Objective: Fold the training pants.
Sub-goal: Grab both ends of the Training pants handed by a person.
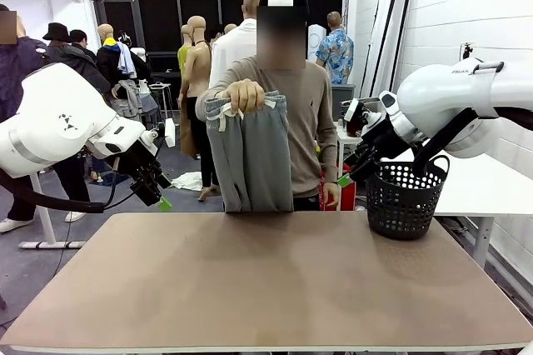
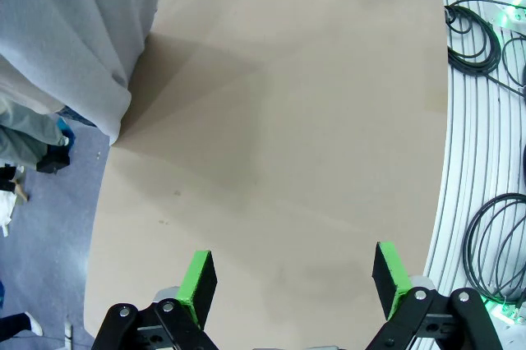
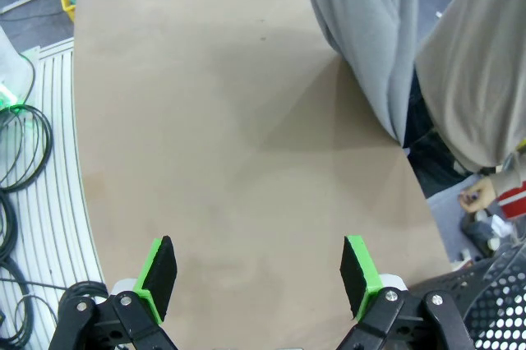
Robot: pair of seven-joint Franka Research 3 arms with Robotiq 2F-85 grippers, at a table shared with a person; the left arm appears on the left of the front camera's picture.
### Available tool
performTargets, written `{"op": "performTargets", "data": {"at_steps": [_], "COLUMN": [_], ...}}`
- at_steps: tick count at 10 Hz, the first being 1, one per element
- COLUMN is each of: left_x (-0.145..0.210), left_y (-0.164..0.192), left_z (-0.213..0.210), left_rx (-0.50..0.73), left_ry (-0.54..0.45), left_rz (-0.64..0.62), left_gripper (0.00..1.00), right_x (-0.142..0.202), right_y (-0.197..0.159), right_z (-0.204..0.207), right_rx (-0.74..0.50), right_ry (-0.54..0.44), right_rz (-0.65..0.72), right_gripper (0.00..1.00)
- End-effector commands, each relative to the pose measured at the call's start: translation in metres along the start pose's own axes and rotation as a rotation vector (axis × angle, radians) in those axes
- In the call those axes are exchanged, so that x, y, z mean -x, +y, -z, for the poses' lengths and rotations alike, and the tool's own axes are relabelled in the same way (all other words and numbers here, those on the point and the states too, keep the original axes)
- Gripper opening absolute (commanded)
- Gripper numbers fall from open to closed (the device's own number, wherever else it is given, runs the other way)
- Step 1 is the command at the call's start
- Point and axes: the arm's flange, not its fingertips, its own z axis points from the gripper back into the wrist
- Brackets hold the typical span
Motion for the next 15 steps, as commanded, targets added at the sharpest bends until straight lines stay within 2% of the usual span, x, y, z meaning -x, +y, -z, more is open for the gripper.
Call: {"op": "performTargets", "data": {"at_steps": [1, 15], "left_x": [0.0008, 0.0008], "left_y": [0.0022, 0.0022], "left_z": [-0.0021, -0.0021], "left_rx": [0.017, 0.017], "left_ry": [-0.014, -0.014], "left_rz": [-0.001, -0.001], "left_gripper": [1.0, 1.0], "right_x": [0.0003, 0.0003], "right_y": [-0.0005, -0.0005], "right_z": [0.0014, 0.0014], "right_rx": [-0.016, -0.016], "right_ry": [-0.028, -0.028], "right_rz": [0.008, 0.008], "right_gripper": [1.0, 1.0]}}
